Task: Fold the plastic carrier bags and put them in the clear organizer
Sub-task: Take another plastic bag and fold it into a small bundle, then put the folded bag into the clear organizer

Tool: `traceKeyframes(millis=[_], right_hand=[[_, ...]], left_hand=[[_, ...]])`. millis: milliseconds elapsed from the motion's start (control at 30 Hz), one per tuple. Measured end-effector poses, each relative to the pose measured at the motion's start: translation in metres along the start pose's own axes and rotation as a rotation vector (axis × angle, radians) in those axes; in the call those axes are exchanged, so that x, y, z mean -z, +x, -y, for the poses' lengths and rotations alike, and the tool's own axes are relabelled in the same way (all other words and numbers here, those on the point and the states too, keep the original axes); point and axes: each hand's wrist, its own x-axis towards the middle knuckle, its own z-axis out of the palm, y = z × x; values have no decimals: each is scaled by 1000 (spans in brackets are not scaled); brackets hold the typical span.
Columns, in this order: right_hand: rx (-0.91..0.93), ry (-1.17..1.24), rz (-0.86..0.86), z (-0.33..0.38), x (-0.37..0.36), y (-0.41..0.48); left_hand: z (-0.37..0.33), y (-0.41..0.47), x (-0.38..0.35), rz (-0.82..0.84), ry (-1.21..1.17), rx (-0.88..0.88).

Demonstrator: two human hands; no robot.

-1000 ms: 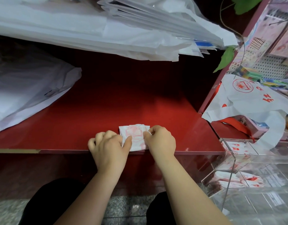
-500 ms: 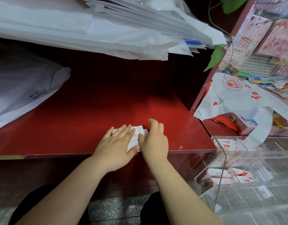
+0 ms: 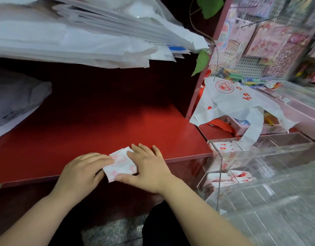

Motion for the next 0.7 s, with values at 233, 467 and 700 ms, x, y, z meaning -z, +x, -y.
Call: traceKeyframes(millis=[233, 467, 700], right_hand=[[239, -206, -388, -7, 14, -14], [104, -465, -393, -58, 54, -48], [-190, -387, -187, -126, 116, -101]], left_hand=[[-31, 24, 3, -86, -43, -115], [-91, 69, -17, -64, -96, -250], [-173, 127, -55, -14, -255, -253]])
